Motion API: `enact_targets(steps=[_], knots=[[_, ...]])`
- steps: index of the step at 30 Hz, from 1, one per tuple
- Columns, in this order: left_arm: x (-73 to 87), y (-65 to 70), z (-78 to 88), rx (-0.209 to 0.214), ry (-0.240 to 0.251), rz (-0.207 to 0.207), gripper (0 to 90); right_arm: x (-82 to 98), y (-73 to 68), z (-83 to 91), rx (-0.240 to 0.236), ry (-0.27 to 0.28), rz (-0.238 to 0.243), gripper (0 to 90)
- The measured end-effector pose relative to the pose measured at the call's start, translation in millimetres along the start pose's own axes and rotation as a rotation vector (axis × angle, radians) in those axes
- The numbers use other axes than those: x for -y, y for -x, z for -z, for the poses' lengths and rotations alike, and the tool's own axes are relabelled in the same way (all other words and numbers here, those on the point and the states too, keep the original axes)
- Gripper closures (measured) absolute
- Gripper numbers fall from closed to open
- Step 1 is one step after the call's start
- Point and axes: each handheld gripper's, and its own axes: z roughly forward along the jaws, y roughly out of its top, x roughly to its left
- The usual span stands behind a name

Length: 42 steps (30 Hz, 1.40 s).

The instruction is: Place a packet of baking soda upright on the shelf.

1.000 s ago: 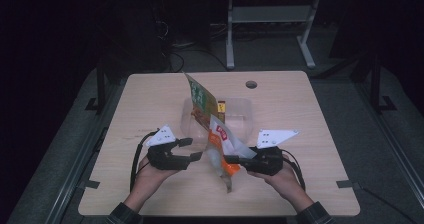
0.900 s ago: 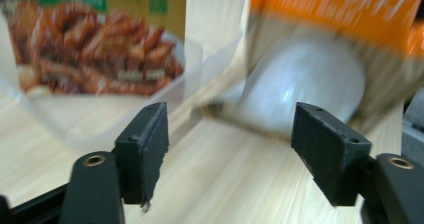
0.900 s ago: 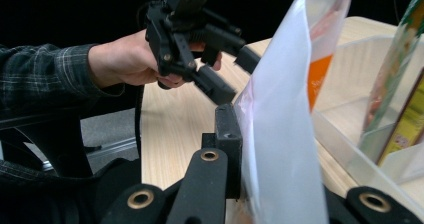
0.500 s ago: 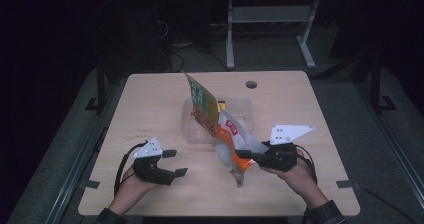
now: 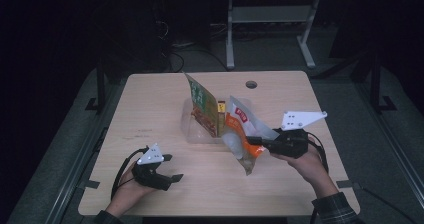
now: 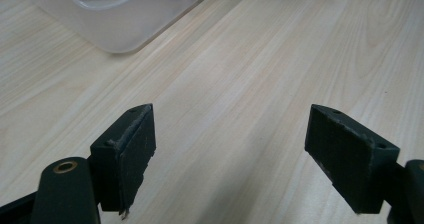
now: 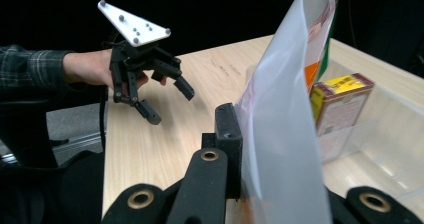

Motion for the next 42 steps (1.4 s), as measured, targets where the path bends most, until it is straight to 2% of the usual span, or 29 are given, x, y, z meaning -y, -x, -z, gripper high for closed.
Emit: enact_targets(steps=[3, 6, 12, 18, 23, 27, 31, 34, 38, 39, 42], knots=[[0.4, -1.7, 1.7, -0.013, -0.003, -0.009, 19.8, -3.5, 4.7, 2.3, 0.013, 0.001, 0.002, 90.0], [0.4, -1.9, 1.0, -0.019, 0.011, 0.002, 19.9, -7.2, 10.4, 3.9, 0.028, 0.012, 0.000, 90.0], [-0.7, -2.6, -0.3, -0.025, -0.013, -0.030, 19.9, -16.3, 23.1, 5.1, 0.051, 0.022, -0.002, 90.0], [-0.4, -2.2, -0.4, -0.028, -0.001, -0.017, 19.9, -20.9, 37.3, 5.0, 0.084, 0.031, -0.016, 90.0], [-0.4, -4.1, 0.1, -0.031, -0.003, -0.025, 19.9, -23.1, 48.2, 3.7, 0.105, 0.032, -0.021, 90.0], [-0.4, -4.5, -0.2, -0.030, -0.008, -0.026, 19.9, -23.5, 58.7, -1.6, 0.124, 0.033, -0.036, 90.0], [0.1, -4.6, -1.8, -0.027, 0.000, -0.006, 19.9, -25.2, 68.1, -8.0, 0.139, 0.037, -0.044, 90.0], [0.1, -6.2, -1.5, -0.029, -0.007, -0.019, 19.9, -28.4, 74.9, -12.4, 0.148, 0.041, -0.046, 90.0], [0.7, -5.3, -2.0, -0.027, -0.005, 0.000, 19.9, -31.9, 82.2, -16.8, 0.163, 0.051, -0.048, 90.0], [0.6, -6.0, -1.9, -0.029, -0.006, -0.010, 19.9, -32.7, 84.0, -17.9, 0.165, 0.053, -0.049, 90.0], [1.0, -5.5, -2.2, -0.031, 0.002, -0.001, 19.9, -33.0, 88.2, -21.2, 0.167, 0.060, -0.054, 90.0]])
